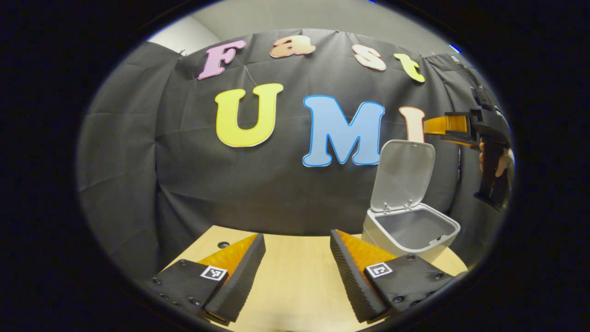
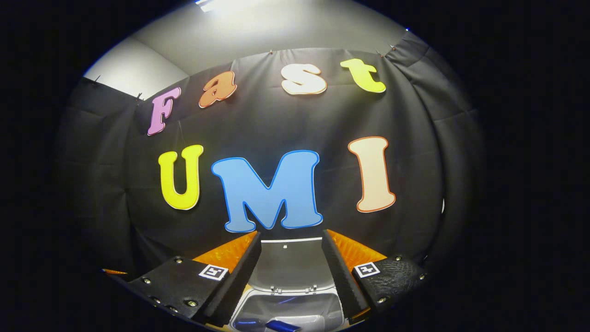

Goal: Press the lid of the desktop garbage bin to open it, pick up the crumpled paper on the desktop and throw it into the bin, then pick up the pop can on the desktop and drop it into the bin, and finally close the garbage bin lid.

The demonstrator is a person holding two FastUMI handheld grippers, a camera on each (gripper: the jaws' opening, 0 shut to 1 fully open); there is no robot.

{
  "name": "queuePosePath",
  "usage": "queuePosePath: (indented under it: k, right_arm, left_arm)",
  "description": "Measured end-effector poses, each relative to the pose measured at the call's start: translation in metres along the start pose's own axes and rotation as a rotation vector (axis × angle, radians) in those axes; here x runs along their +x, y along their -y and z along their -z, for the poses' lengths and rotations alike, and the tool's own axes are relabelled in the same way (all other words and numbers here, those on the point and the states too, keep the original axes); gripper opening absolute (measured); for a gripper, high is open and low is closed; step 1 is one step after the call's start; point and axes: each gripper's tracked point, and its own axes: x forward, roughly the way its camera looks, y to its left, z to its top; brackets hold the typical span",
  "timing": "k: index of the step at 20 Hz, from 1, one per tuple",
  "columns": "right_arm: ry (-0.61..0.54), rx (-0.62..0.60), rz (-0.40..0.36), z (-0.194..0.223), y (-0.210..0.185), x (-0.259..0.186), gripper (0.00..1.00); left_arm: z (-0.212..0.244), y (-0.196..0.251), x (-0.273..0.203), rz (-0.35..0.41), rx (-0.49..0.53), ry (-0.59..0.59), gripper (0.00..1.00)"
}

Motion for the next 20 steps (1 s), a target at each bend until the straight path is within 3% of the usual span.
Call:
queuePosePath:
  k: [12, 14, 16, 19, 20]
  right_arm:
    - [-0.019, -0.018, 0.079, 0.006, 0.017, 0.054, 0.85]
    - [-0.045, -0.024, 0.082, 0.013, 0.019, 0.055, 0.85]
    - [-0.055, -0.043, 0.078, 0.014, 0.018, 0.051, 0.85]
    - [-0.078, -0.054, 0.076, 0.017, 0.018, 0.041, 0.85]
    - [-0.085, -0.055, 0.074, 0.018, 0.017, 0.036, 0.85]
  left_arm:
    - [0.004, -0.013, 0.004, -0.001, -0.023, -0.025, 0.94]
    - [0.005, -0.016, 0.003, -0.002, -0.031, -0.025, 0.92]
    - [0.003, -0.016, 0.000, -0.004, -0.036, -0.020, 0.96]
    - [0.002, -0.016, -0.002, -0.005, -0.043, -0.010, 0.92]
    - [0.002, -0.016, -0.004, -0.006, -0.047, -0.006, 0.95]
